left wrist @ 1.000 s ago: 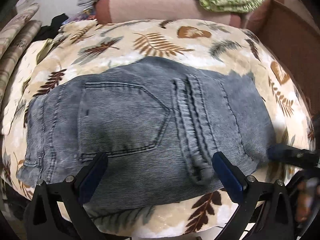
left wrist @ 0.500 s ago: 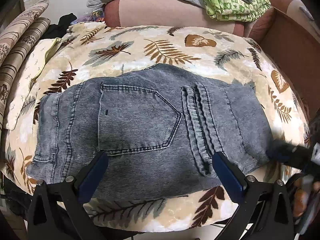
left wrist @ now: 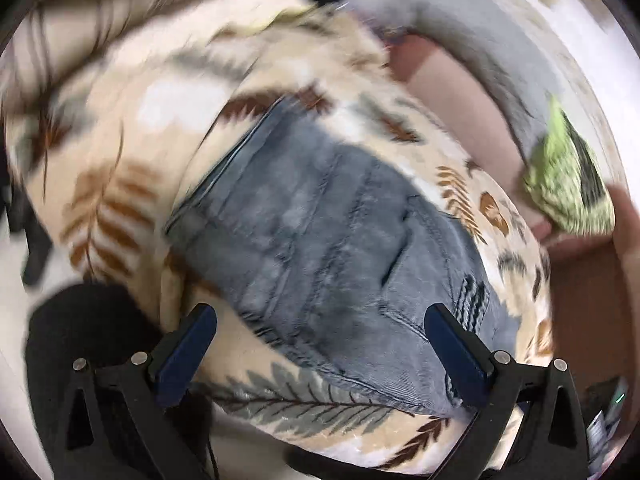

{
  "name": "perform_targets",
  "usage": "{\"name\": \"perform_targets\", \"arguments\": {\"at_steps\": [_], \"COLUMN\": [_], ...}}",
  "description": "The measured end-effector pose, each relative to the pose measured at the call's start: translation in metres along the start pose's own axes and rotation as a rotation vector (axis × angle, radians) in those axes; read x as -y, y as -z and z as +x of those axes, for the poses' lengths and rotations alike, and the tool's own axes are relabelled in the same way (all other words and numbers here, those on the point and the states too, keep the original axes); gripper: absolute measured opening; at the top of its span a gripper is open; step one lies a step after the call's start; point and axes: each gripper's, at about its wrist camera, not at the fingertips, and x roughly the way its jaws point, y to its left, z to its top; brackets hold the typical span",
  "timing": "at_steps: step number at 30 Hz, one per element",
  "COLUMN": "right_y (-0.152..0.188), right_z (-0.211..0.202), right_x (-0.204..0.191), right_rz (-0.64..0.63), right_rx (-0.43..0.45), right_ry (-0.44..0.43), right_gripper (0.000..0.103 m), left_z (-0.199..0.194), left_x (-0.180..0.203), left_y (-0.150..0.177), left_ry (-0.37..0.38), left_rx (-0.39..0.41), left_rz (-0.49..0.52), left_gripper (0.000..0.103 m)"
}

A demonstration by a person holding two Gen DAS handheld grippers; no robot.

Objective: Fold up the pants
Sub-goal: 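Grasp the hem end of the jeans with the left gripper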

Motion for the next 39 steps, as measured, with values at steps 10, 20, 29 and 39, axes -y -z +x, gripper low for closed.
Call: {"name": "perform_targets", "arguments": {"at_steps": [10,20,29,39], "right_y": [-0.004,-0.011,-0.029,-0.026], "right_z": [0.021,0.048,0.076,0.144], "right_x": [-0.032,-0.057,-0.077,-0.075], "right_rz": [-0.058,-0.095,-0.081,-0.009], "right_rx": [-0.043,-0.083,-0.101,-0.283], "right_ry": [-0.039,-0.091,-0.135,-0.085], "right_gripper": [0.087,0.087,0.087,0.088], "left_z": [0.014,0.044,0.034,0.04], "left_x": [-0.029,-0.041,-0.028,-0.023], "left_y": [-0.008,-0.015,-0.022,-0.021], "left_ry": [0.096,0.082,0.028,-0.012], "left_rx": [-0.034,-0.104,-0.011,0.003], "left_rz": [-0.27,-0.361,-0.244,-0.201], "left_gripper": [0.103,0.103,0.036,0.035]}}
